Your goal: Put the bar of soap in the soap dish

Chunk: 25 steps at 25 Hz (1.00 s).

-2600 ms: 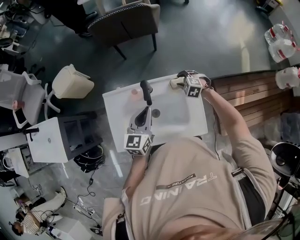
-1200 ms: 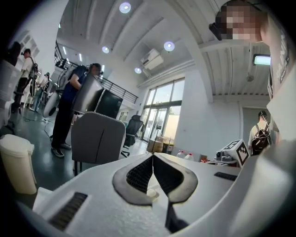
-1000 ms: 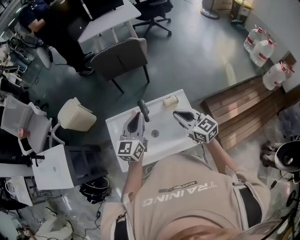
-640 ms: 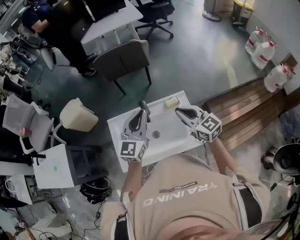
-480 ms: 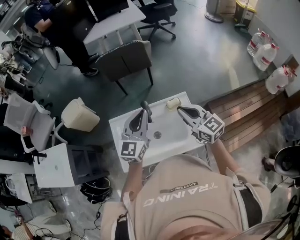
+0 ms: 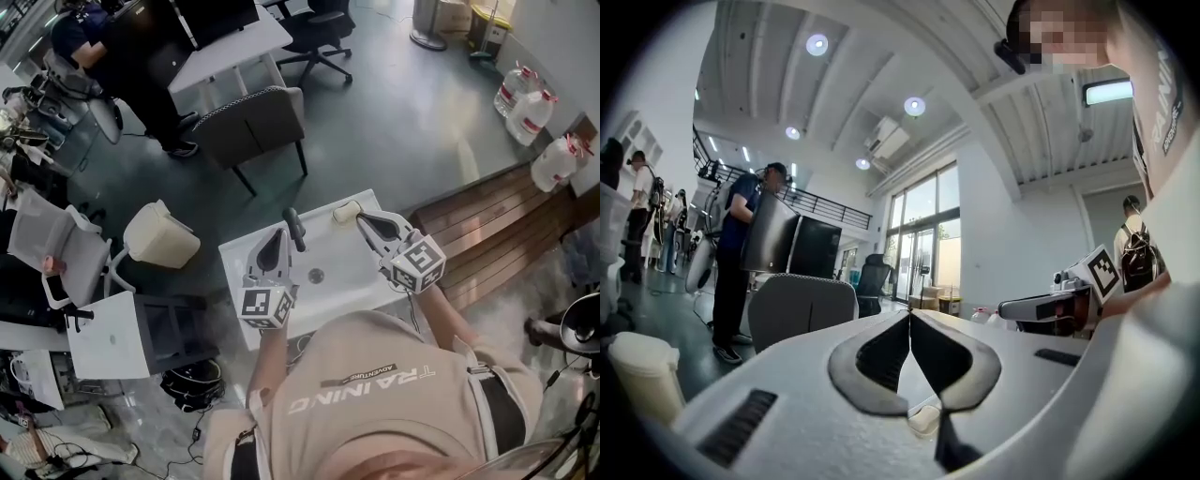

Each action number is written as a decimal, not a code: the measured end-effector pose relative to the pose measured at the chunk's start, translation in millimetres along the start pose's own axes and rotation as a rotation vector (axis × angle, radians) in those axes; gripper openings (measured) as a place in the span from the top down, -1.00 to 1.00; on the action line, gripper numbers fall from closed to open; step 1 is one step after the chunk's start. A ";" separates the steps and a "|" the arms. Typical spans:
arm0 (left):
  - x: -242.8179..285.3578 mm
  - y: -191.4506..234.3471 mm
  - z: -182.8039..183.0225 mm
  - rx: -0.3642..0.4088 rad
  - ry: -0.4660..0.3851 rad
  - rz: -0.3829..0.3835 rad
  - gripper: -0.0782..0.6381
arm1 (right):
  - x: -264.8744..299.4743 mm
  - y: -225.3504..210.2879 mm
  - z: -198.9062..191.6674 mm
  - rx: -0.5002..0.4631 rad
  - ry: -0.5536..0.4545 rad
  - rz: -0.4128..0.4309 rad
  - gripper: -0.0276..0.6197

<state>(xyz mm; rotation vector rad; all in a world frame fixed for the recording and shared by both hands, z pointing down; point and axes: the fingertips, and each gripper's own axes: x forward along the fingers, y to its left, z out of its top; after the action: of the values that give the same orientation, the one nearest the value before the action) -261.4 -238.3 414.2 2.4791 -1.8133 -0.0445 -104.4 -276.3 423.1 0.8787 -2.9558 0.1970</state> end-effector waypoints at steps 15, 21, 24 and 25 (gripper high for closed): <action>9.6 -4.3 -27.5 -0.059 0.047 -0.012 0.75 | 1.3 -1.0 -22.6 -0.071 0.076 0.019 0.87; 11.9 -7.5 -29.2 -0.051 0.059 -0.019 0.75 | -2.5 -12.1 -26.1 -0.034 0.071 -0.001 0.87; 12.7 -7.4 -30.7 -0.050 0.067 -0.019 0.75 | -2.3 -13.1 -30.9 -0.023 0.080 0.000 0.87; 12.6 -6.7 -31.2 -0.050 0.070 -0.018 0.75 | -1.9 -12.6 -32.2 -0.021 0.082 0.001 0.87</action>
<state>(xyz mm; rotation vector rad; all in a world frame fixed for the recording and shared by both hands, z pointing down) -249.2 -247.0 445.1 2.4311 -1.7414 -0.0041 -95.6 -281.4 456.2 0.8449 -2.8774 0.1974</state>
